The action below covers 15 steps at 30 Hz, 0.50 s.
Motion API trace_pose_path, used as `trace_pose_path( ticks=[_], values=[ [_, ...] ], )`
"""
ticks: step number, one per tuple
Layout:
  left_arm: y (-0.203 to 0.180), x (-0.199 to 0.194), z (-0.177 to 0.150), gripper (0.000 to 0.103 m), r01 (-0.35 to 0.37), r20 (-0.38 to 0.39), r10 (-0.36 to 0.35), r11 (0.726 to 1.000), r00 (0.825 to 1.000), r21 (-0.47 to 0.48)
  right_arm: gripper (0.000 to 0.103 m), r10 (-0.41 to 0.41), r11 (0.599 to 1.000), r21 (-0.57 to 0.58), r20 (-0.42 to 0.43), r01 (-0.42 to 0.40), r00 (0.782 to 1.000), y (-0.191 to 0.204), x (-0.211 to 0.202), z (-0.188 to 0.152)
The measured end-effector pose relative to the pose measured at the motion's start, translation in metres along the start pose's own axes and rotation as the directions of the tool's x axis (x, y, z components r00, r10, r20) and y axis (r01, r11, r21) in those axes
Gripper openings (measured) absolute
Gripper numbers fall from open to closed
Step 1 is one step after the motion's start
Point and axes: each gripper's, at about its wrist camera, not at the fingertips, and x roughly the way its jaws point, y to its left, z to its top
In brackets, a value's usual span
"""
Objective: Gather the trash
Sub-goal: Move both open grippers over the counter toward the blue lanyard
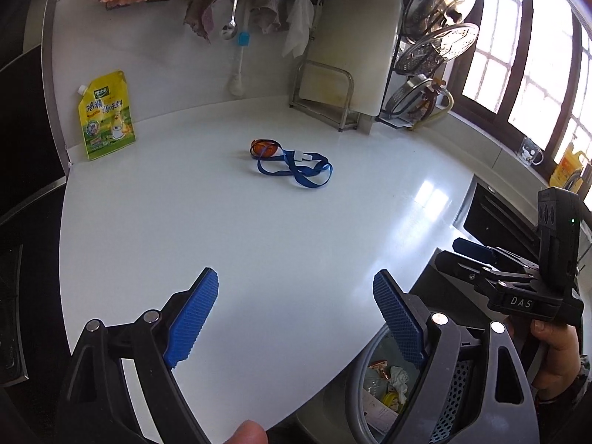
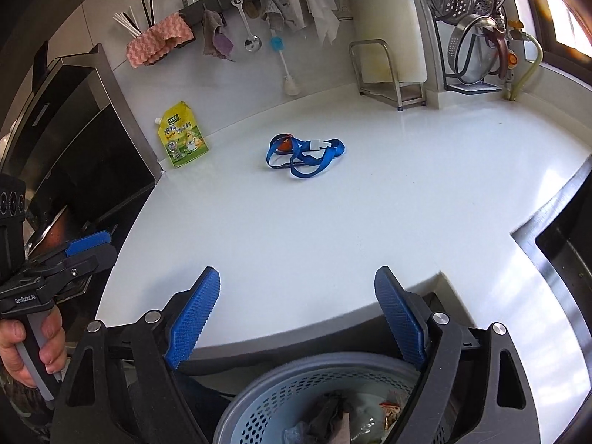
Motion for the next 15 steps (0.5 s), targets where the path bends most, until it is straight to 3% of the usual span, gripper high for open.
trace_pose_path(
  ticks=[5,15],
  values=[
    [0.017,0.01,0.018,0.084,-0.009,0.014,0.009,1.0,1.0,-0.013,0.082,0.005,1.0,0.028,-0.021,-0.005,1.0,0.0,0.048,0.038],
    [0.045,0.038,0.03,0.084,-0.008,-0.004,0.007,0.999,1.0,-0.036,0.082,-0.057,0.993,0.102,-0.064,0.064,0.996,-0.007,0.141,0.103]
  ],
)
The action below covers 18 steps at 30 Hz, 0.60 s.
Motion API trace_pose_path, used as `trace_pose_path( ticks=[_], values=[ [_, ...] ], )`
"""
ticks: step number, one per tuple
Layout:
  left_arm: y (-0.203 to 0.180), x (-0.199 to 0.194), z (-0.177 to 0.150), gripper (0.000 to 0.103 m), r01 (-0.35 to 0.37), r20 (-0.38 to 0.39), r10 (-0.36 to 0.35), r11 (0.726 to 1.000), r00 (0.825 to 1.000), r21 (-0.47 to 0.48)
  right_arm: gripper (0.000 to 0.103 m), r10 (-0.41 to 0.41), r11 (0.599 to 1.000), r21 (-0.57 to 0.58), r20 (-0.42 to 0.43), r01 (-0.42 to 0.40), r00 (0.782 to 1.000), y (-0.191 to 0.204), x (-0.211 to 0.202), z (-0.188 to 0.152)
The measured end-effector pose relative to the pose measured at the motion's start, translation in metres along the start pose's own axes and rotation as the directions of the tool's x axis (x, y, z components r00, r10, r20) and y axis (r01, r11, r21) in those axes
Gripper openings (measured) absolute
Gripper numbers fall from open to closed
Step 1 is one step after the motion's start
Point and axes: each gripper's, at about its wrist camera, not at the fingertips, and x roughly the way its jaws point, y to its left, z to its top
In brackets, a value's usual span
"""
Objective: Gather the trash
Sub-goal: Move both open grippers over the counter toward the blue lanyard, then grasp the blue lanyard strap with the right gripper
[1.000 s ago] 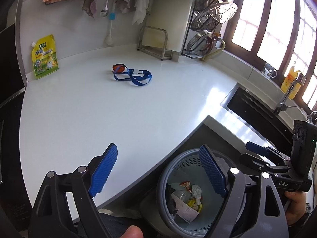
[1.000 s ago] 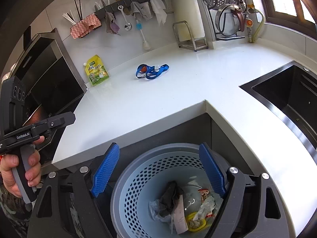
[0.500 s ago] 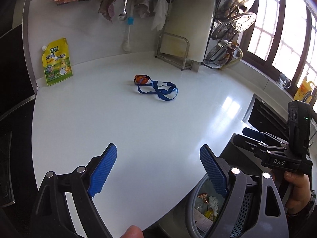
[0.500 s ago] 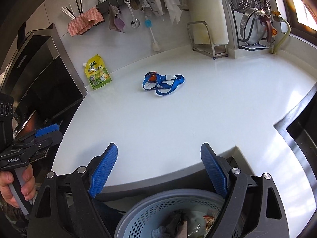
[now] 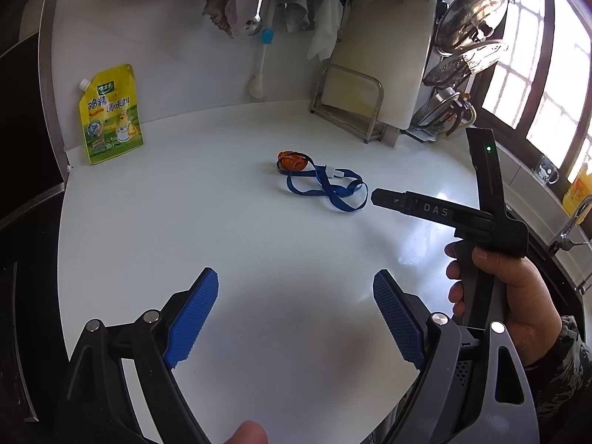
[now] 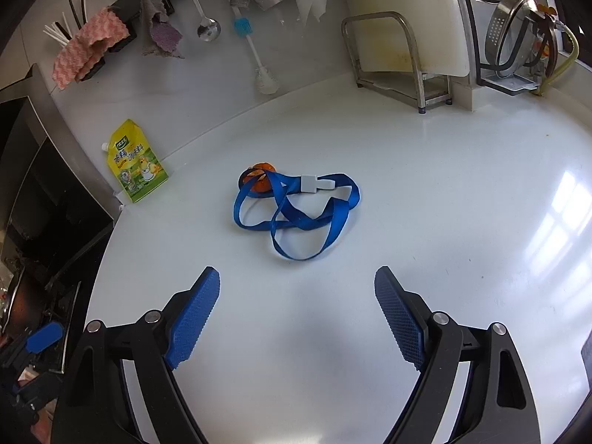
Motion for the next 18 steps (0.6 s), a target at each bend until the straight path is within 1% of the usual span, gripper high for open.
trace_pose_path(
  ticks=[4,8,14,16,18],
  values=[
    [0.007,0.008,0.003,0.084,0.006,-0.004,-0.006,1.0,1.0,0.0,0.082,-0.027,0.999,0.033,-0.022,0.027,0.999,-0.001,0.027,0.017],
    [0.013,0.013,0.002,0.084,0.014,-0.007,-0.014,1.0,1.0,-0.006,0.082,-0.027,0.997,0.067,-0.05,0.03,0.998,-0.003,0.051,0.029],
    [0.024,0.025,-0.001,0.084,0.004,-0.024,-0.004,1.0,1.0,-0.01,0.082,-0.054,0.993,0.098,-0.06,0.059,0.997,0.005,0.076,0.037],
    [0.029,0.028,0.001,0.084,0.001,-0.025,-0.002,1.0,1.0,-0.015,0.083,-0.045,0.991,0.124,-0.053,0.051,0.998,0.005,0.081,0.039],
    [0.033,0.029,0.002,0.084,-0.005,-0.023,0.004,1.0,1.0,-0.022,0.083,-0.052,0.991,0.119,-0.05,0.058,0.997,0.011,0.086,0.042]
  ],
)
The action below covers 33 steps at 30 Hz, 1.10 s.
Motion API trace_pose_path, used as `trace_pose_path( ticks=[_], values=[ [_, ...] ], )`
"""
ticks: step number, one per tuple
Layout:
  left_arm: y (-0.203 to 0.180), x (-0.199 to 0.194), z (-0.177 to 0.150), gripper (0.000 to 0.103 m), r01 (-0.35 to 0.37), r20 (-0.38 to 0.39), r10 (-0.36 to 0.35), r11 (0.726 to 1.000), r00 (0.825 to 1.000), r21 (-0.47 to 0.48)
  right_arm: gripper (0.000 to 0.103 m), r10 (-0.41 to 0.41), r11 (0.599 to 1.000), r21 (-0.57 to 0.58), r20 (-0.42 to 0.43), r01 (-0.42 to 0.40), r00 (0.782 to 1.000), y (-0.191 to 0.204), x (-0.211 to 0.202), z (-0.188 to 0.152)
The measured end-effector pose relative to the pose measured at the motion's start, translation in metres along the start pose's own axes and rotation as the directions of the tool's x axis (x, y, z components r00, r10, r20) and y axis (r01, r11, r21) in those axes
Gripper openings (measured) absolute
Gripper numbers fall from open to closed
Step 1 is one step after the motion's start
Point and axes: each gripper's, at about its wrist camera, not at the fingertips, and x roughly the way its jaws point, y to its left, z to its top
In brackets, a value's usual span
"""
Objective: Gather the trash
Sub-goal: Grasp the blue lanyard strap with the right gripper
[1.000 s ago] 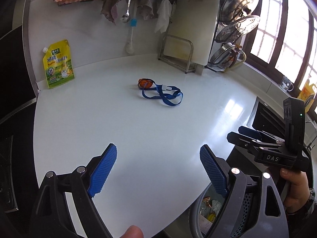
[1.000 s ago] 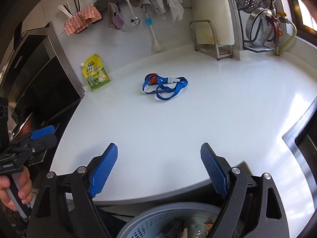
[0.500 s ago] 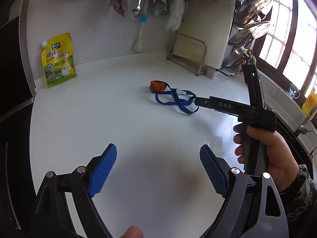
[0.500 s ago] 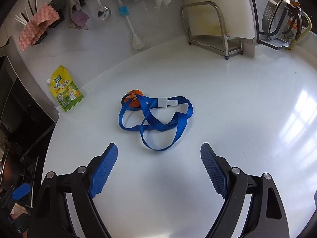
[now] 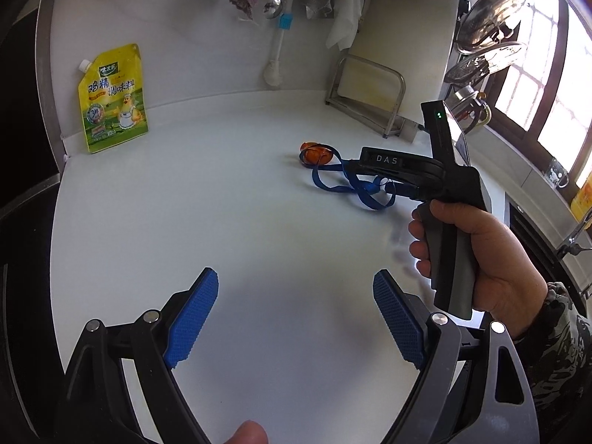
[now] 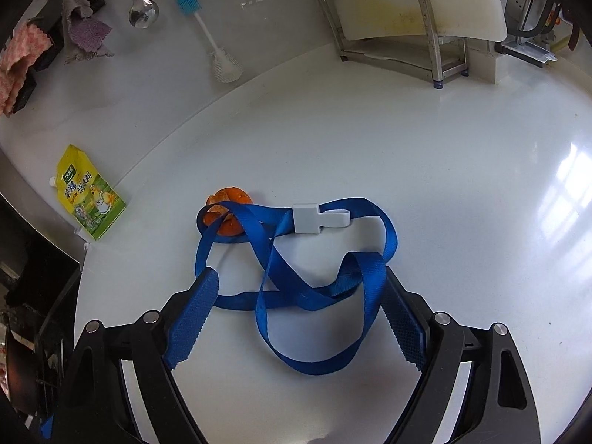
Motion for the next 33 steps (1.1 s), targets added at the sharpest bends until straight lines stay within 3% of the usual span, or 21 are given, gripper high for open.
trace_pose_path(
  ticks=[10,14,17,21,22,23,24,27,33],
  values=[
    [0.009,0.008,-0.005,0.084,-0.008,-0.018,0.008,1.0,1.0,-0.017,0.084,-0.077,0.993,-0.096,-0.015,0.076,0.997,0.041,0.025,0.001],
    [0.011,0.008,-0.004,0.084,-0.012,-0.013,0.012,1.0,1.0,-0.019,0.085,-0.188,0.956,-0.233,-0.009,0.181,0.982,0.059,0.037,-0.002],
    [0.012,0.009,-0.003,0.084,-0.018,-0.014,0.017,1.0,1.0,-0.023,0.083,-0.206,0.936,-0.295,-0.019,0.191,0.978,0.062,0.042,-0.002],
    [0.01,0.012,-0.003,0.084,-0.017,-0.018,0.016,1.0,1.0,-0.022,0.052,-0.205,0.925,-0.327,-0.004,0.192,0.979,0.054,0.036,0.001],
    [0.009,0.013,-0.003,0.084,-0.015,-0.019,0.015,1.0,1.0,-0.021,0.039,-0.204,0.924,-0.33,-0.002,0.192,0.979,0.051,0.034,0.002],
    [0.009,0.014,-0.003,0.084,-0.014,-0.02,0.014,1.0,1.0,-0.022,0.015,-0.201,0.923,-0.335,-0.001,0.189,0.98,0.048,0.032,0.002],
    [0.008,0.015,-0.003,0.084,-0.013,-0.021,0.012,1.0,1.0,-0.021,0.004,-0.192,0.925,-0.336,-0.007,0.179,0.981,0.044,0.029,0.002],
    [0.004,0.018,-0.002,0.084,-0.008,-0.024,0.008,1.0,1.0,-0.02,0.002,-0.138,0.935,-0.334,-0.024,0.123,0.99,0.032,0.021,0.002],
    [-0.004,0.021,-0.002,0.084,-0.006,-0.026,0.006,1.0,1.0,-0.013,0.002,-0.024,0.944,-0.326,0.06,0.042,0.998,0.018,-0.032,0.002]
  ],
)
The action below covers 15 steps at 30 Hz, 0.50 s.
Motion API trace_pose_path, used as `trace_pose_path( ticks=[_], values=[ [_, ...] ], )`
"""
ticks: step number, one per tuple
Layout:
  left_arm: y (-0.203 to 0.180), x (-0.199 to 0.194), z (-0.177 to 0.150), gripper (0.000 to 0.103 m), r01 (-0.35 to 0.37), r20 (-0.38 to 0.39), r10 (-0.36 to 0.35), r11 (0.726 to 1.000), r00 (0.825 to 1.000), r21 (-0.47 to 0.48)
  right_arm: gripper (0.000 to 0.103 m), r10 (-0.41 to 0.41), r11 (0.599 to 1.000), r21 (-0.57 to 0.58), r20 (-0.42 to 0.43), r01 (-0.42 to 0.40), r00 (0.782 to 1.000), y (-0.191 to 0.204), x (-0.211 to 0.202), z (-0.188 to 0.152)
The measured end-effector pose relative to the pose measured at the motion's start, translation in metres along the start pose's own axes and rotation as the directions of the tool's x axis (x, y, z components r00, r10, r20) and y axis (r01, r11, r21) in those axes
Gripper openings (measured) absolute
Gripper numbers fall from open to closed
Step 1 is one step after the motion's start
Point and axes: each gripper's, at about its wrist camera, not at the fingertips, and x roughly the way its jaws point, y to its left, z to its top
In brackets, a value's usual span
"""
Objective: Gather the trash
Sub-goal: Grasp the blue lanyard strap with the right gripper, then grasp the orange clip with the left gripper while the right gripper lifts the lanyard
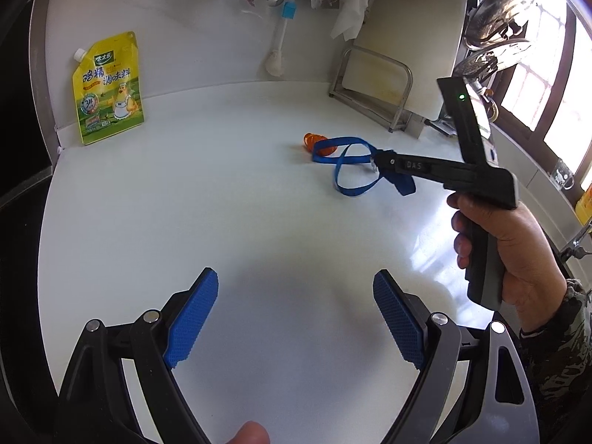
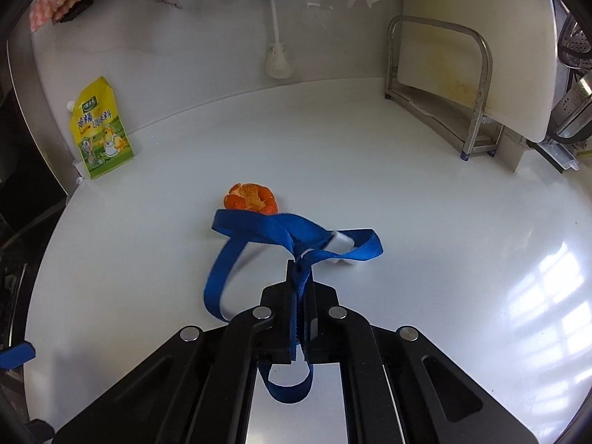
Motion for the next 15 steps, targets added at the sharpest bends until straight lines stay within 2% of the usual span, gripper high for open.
trace_pose_path(
  ticks=[2,7,11,15],
  values=[
    [-0.002,0.0,0.0,0.084,0.001,0.0,-0.001,1.0,1.0,-0.003,0.002,0.029,1.0,0.009,0.043,-0.029,0.999,-0.004,-0.022,0.002],
    [-0.01,-0.002,0.0,0.084,0.0,0.005,0.0,1.0,1.0,0.007,0.002,0.046,0.999,-0.01,0.116,-0.045,0.992,-0.005,-0.068,0.007],
    [-0.017,0.009,0.009,0.084,0.0,0.012,-0.001,1.0,1.0,0.02,0.002,0.04,0.999,-0.03,0.129,-0.036,0.991,-0.007,-0.085,0.003],
    [-0.029,0.029,0.031,0.084,-0.008,0.022,0.007,0.999,1.0,0.04,0.002,0.03,0.999,-0.023,0.123,-0.027,0.992,-0.018,-0.086,0.0]
  ],
)
